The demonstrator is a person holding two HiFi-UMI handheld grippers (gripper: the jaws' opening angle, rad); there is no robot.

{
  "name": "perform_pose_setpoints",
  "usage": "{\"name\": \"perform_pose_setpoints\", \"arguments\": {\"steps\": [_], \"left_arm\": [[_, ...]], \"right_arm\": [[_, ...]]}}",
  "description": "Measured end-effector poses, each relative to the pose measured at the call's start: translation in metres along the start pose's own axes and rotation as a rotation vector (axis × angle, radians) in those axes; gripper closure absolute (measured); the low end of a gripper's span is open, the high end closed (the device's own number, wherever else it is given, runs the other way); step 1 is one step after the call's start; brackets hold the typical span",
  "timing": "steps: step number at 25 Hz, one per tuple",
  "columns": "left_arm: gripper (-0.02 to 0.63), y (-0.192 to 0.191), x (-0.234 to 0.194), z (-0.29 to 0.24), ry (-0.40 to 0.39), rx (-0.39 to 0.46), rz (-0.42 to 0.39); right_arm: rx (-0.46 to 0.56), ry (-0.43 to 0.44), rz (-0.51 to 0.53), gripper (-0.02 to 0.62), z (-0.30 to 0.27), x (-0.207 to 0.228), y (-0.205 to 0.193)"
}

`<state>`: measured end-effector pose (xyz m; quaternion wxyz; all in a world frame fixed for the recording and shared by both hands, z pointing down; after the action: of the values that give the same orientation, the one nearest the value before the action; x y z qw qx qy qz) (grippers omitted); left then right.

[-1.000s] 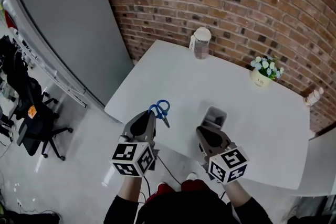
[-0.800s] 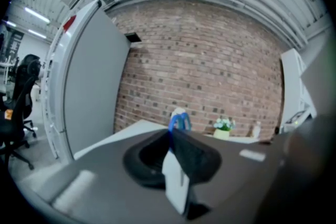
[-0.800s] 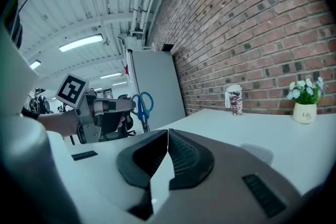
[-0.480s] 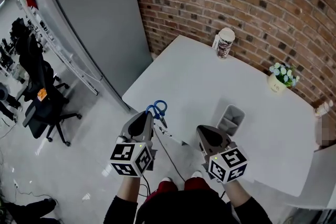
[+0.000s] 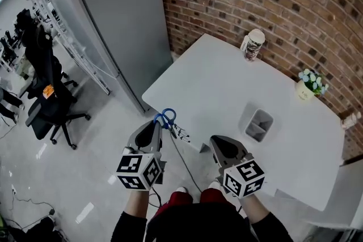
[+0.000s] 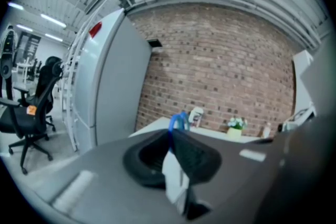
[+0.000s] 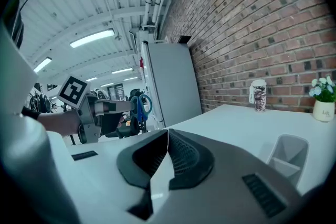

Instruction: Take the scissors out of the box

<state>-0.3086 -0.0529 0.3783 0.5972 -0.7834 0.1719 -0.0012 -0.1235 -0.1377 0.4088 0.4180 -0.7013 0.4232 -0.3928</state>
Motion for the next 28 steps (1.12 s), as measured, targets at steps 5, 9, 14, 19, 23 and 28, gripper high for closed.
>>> {"name": "perform_pose_setpoints", "arguments": {"steps": [5, 9, 14, 19, 23, 28], "left_arm": [[0.586, -0.01, -0.017, 0.019, 0.017, -0.011, 0.012], [0.586, -0.018, -0.031, 0.034, 0.029, -0.024, 0.019], [0.586, -0.029, -0.046, 0.051, 0.036, -0.039, 0.028], [0.586, -0.035, -0.055, 0.066, 0.035, -0.054, 0.034], [0.586, -0.046, -0.06, 0.077, 0.03, -0.068, 0.037], [0.586, -0.058, -0.068, 0.086, 0.026, -0.084, 0.045]], "right_arm": [[-0.008, 0.006, 0.007, 0.586, -0.006, -0.02, -0.004], [-0.016, 0.019, 0.014, 0.588, -0.012, -0.038, -0.007], [-0.015, 0.043, 0.016, 0.588, -0.018, -0.062, -0.011], [-0.008, 0.047, 0.023, 0.588, -0.021, -0.081, -0.011], [-0.019, 0.032, 0.022, 0.588, -0.022, -0.092, -0.017], [-0.04, 0.026, 0.033, 0.588, -0.025, -0.103, -0.024]]}}
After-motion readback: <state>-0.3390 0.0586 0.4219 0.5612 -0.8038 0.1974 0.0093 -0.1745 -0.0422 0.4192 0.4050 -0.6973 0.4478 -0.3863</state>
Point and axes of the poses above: the fingertips, and each gripper's own axes: z backward along the fingers, x to its right, y out of its top, the point moved 4 cm from there along z, backward along the fingers, and after that the axes turned 3 degrees about -x, right-handed, at the moved point
